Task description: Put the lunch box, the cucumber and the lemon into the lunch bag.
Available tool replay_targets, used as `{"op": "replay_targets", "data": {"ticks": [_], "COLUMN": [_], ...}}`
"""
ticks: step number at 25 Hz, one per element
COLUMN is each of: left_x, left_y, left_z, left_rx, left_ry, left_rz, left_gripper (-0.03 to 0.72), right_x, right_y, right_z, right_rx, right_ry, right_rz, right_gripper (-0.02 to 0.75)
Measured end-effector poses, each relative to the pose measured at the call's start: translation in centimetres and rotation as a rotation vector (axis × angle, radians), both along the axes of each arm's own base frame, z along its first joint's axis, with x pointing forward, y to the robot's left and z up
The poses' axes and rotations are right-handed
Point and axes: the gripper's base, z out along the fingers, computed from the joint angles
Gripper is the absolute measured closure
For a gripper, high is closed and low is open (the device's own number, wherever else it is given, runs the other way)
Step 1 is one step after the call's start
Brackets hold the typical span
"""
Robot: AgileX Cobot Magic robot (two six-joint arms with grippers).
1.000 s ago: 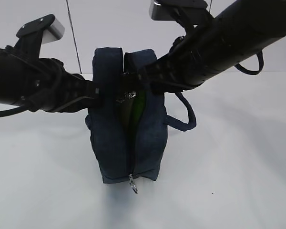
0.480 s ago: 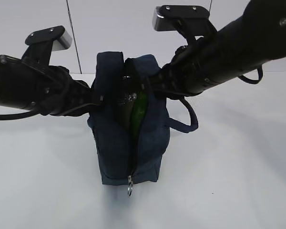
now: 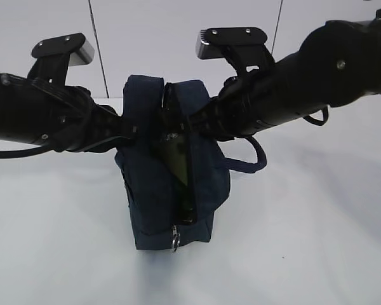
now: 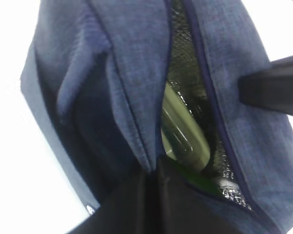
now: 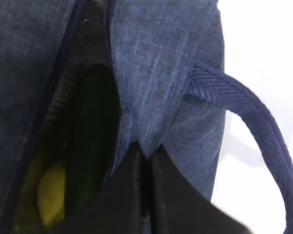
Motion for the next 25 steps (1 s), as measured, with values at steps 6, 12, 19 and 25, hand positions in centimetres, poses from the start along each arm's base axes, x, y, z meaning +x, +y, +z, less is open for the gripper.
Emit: {"op": "replay_targets", "data": {"ticks": [6,12,19,25], "left_x": [0.0,0.1,0.1,0.2], "left_y": [0.0,0.0,0.0,0.1], "left_z": [0.0,0.0,0.0,0.0], "left_rx": [0.002,0.004,0.005,0.007], "left_ry": [-0.004,-0.008,-0.008,-0.018], "left_rz": [0.003,0.004,0.006,0.017], "left_gripper": [0.694,0.694,0.652,0.495], "right_x": [0.1,0.2,0.2,-0.3], "right_y": [0.0,0.1,0.1,-0.2], "right_z": [0.1,0.1,0.1,1.1], "right_rx": [0.009,0.013,0.01,0.018], "right_ry": [-0.018,-0.021,-0.016,-0.025], "right_rz": [-0.003,-0.005,-0.004,-0.002], "right_gripper": [0.73,0.668,0.379,0.345]}}
